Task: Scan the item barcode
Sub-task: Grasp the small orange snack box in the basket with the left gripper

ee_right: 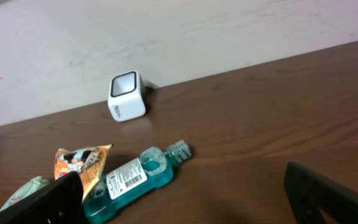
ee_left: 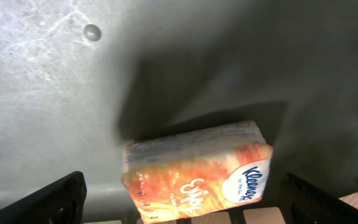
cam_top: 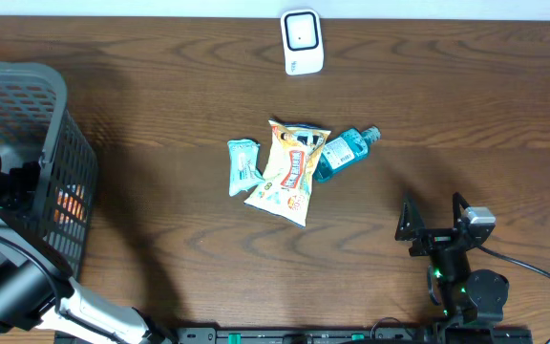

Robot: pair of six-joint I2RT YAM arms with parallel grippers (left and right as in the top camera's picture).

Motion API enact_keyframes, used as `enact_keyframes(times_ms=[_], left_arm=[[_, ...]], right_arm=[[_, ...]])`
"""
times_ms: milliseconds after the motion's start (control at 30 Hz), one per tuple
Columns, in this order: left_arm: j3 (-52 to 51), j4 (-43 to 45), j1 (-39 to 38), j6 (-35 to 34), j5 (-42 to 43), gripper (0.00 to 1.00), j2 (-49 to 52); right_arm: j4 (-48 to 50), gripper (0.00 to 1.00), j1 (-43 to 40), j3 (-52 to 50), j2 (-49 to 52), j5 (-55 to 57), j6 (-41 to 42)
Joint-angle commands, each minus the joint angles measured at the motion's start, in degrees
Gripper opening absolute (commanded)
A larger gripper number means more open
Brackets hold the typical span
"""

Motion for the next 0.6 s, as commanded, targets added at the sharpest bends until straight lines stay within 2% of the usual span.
enact_keyframes(times_ms=[0, 300, 567], left_arm=[[-1.0, 0.3, -1.1, 0.5, 0.2, 0.98, 0.4], [-5.0, 6.8, -3.6, 0.5, -1.9, 0.98, 0.5], [-5.3, 7.5, -3.6, 0.5, -4.8, 0.98, 0.6]], right_arm=[[-0.2, 0.99, 0.3, -0.1, 0.0, 0.1, -0.9], [-0.2, 0.99, 0.3, -0.1, 0.0, 0.1, -0.9], [-0.2, 0.99, 0.3, -0.1, 0.0, 0.1, -0.9]])
